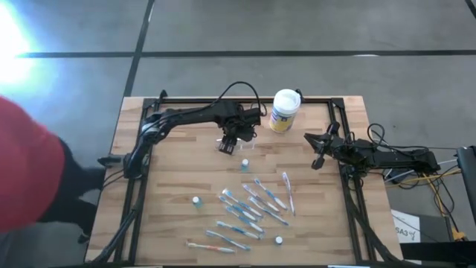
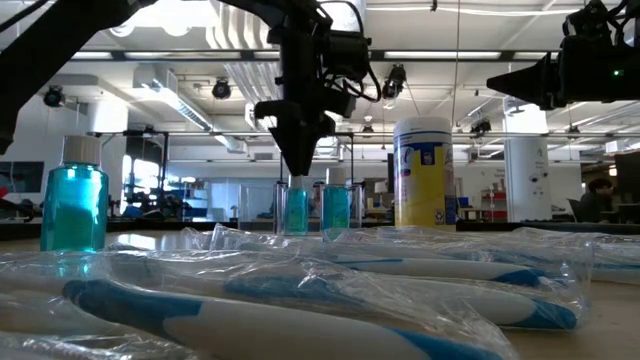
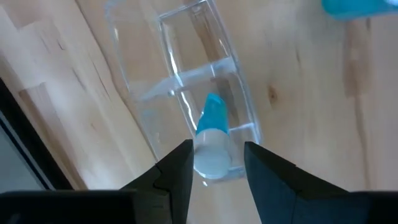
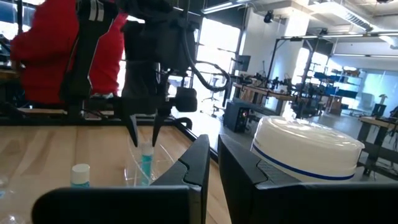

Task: Pick & Place toothbrushing station
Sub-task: Put the blue mouthwash into the middle section of the transparent organizer

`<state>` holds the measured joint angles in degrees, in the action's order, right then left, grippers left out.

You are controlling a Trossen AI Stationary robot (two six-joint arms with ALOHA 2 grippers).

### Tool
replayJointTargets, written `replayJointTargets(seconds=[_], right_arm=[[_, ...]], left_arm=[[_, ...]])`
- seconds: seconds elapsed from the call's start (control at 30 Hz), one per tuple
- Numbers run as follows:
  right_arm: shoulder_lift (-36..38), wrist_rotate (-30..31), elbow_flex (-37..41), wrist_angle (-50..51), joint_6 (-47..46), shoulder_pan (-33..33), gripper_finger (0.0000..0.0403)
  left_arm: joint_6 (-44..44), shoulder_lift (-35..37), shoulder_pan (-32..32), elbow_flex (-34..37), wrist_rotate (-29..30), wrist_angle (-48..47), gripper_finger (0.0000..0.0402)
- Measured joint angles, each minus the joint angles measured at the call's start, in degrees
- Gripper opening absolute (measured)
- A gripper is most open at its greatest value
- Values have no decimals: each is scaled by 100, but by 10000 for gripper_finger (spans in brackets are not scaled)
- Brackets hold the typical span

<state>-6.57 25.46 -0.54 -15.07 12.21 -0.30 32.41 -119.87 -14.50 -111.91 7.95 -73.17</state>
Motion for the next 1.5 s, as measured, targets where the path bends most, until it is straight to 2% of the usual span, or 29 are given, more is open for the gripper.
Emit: replayJointTargets(seconds=[0.23,0.37,0.5,0.6,0.7,0.8,0.87,1.03,1.13,1.2,1.27,1.37,1.5], right_arm=[[0,-12,0,0,0,0,31],[0,-21,0,0,0,0,31],[4,-33,0,-9,15,0,31],[13,4,0,-22,25,0,31],[13,4,0,-24,29,0,31],[15,96,0,-24,106,0,31],[13,251,0,-20,198,0,31],[13,321,0,-22,198,0,31],[13,321,0,-22,194,0,31],[11,321,0,-22,175,0,31],[13,321,0,-28,181,0,31],[13,320,0,-70,211,0,31],[-12,316,0,-13,9,0,31]], left_arm=[[-725,14,137,-784,-79,-881,147],[-1250,209,188,-1164,-534,-1189,147],[-1546,662,201,-1124,-1266,-1023,142],[-1579,1186,214,-741,-1346,-859,132],[-1791,1952,214,-76,-1344,-291,117],[-2039,2890,212,896,-1343,810,97],[-2274,3551,212,1734,-1337,1830,80],[-3421,4984,220,3956,-1128,5123,27],[-3438,5673,241,5112,-1138,6303,6],[-3503,6111,247,5848,-1130,6833,8],[-3807,6518,239,6514,-874,7310,8],[-3997,7066,190,7187,-406,7386,4],[-3918,7713,207,7984,-380,7705,6]])
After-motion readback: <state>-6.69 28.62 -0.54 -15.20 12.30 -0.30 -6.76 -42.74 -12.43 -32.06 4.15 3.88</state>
